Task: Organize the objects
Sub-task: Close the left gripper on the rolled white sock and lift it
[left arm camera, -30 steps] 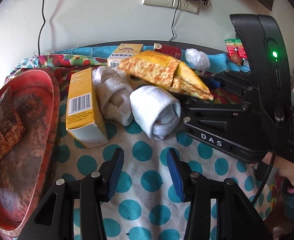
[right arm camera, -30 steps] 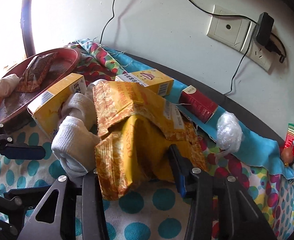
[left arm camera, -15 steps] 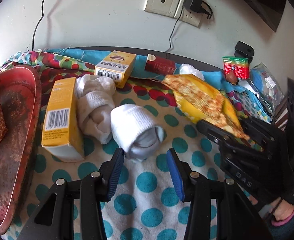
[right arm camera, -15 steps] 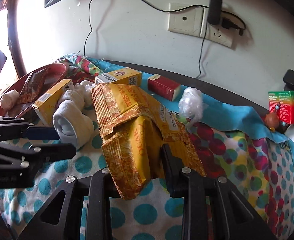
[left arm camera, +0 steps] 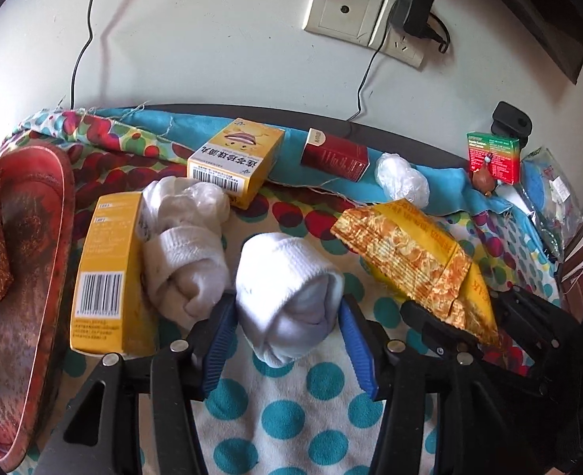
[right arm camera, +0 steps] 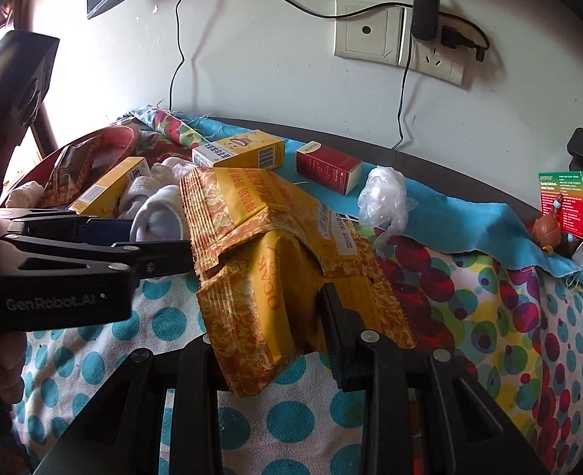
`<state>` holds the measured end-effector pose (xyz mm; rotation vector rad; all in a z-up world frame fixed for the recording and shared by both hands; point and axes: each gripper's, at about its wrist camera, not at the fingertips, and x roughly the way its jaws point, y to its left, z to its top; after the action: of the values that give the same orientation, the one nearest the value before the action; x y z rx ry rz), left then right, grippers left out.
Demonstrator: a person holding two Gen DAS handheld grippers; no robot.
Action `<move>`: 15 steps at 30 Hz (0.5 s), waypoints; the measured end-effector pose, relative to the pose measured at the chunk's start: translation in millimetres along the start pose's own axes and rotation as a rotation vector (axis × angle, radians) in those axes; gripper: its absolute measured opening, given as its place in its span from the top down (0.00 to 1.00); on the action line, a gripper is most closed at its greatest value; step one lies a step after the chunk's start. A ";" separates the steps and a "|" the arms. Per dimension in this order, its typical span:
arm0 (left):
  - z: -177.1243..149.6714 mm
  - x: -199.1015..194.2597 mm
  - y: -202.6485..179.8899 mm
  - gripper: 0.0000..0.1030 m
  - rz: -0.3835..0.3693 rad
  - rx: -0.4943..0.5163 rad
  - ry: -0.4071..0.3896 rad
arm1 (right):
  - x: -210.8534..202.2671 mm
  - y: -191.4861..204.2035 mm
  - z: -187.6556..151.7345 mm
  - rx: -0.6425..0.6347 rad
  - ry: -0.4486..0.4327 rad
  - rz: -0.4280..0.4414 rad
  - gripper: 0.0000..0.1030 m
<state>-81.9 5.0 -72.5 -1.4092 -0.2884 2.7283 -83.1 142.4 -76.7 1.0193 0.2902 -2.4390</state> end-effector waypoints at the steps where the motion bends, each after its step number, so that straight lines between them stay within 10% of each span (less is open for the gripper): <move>1: -0.3 0.8 -1.5 0.48 0.007 0.011 -0.002 | -0.1 0.4 0.2 -0.001 0.000 -0.003 0.73; 15: -7.3 -1.0 -1.1 0.55 -0.012 0.087 -0.067 | 1.6 2.7 0.3 -0.006 0.012 -0.006 0.70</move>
<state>-75.4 7.0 -75.6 -1.2918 -0.1786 2.7461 -83.0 139.4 -77.7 1.0319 0.3051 -2.4371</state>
